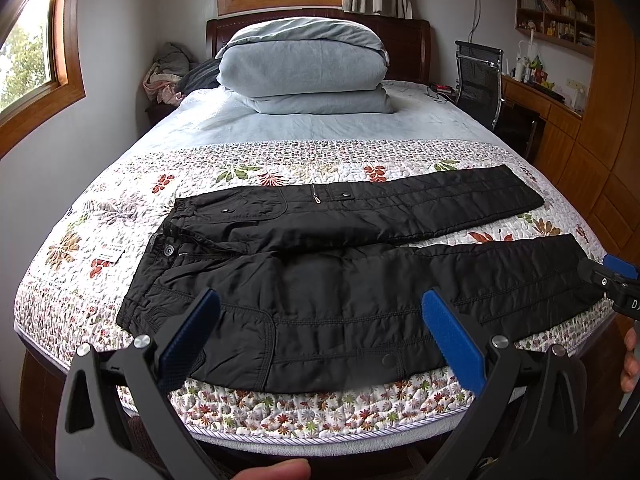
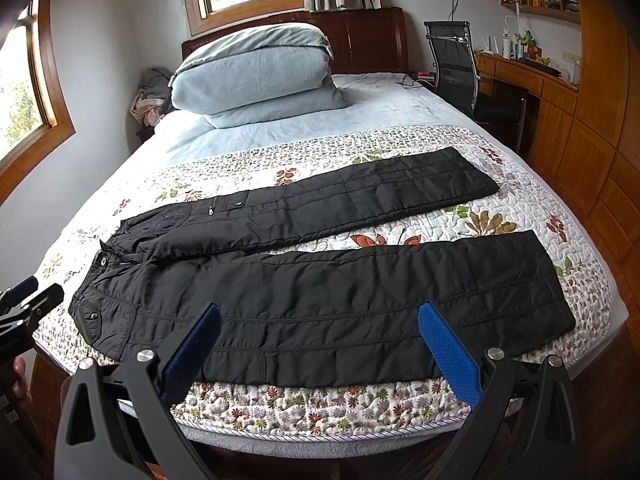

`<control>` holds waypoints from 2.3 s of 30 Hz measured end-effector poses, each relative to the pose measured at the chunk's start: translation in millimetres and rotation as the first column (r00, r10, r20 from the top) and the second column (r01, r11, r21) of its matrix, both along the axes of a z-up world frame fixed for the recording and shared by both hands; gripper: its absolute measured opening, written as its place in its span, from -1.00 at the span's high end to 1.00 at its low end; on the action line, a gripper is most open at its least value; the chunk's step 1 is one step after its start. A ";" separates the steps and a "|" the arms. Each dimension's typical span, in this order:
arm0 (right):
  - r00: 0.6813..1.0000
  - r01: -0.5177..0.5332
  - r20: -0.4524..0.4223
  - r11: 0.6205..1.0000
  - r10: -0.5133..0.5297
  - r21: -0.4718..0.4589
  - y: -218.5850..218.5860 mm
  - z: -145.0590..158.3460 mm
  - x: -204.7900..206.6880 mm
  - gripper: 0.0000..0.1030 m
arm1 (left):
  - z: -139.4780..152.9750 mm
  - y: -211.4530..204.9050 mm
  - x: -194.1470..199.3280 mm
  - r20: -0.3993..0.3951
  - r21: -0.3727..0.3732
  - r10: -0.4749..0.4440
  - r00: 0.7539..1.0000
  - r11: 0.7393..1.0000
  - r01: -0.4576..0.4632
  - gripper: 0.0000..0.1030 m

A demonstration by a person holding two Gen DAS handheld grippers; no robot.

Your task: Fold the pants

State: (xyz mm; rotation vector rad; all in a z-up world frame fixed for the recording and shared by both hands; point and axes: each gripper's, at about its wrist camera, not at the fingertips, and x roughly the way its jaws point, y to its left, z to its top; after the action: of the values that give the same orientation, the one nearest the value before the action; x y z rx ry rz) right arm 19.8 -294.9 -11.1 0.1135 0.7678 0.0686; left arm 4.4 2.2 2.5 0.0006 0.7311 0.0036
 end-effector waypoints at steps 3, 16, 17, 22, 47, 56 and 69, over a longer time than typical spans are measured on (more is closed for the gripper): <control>1.000 0.000 0.000 1.000 0.000 0.000 -0.1 -0.3 0.1 -0.94 | 0.2 0.2 0.2 0.000 0.001 -0.001 1.000 1.000 0.001 -0.96; 1.000 -0.001 -0.003 1.000 0.001 0.001 1.2 -5.4 0.6 -0.94 | -1.6 -1.6 0.7 -0.002 0.002 0.000 1.000 1.000 0.000 -0.96; 1.000 0.000 -0.003 1.000 0.000 0.001 1.0 -5.1 0.7 -0.94 | -1.7 -1.6 0.7 -0.002 0.002 0.000 1.000 1.000 0.000 -0.96; 1.000 -0.010 -0.009 1.000 0.010 0.023 1.7 -12.1 0.0 -0.94 | -11.5 0.8 0.4 -0.011 -0.024 -0.017 1.000 1.000 0.017 -0.96; 0.865 0.024 -0.501 0.998 0.010 0.061 -236.7 -80.6 371.7 -0.94 | -147.7 300.0 311.0 -0.743 -0.329 0.087 0.664 0.817 -0.475 -0.95; 0.860 0.016 -0.510 1.000 -0.010 0.006 -258.1 -119.1 459.7 -0.94 | -181.1 330.1 365.9 -0.808 -0.187 0.184 0.560 0.821 -0.540 -0.95; 0.831 0.025 -0.556 0.999 -0.010 0.020 -296.7 -139.7 502.4 -0.94 | -205.1 293.4 391.0 -0.831 -0.260 0.011 0.557 0.877 -0.405 -0.51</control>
State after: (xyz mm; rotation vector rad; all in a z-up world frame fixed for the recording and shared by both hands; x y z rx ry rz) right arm 522.2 -591.6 -150.8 0.1695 1.3541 0.0268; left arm 395.4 295.6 -202.6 -0.5589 1.6695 0.0862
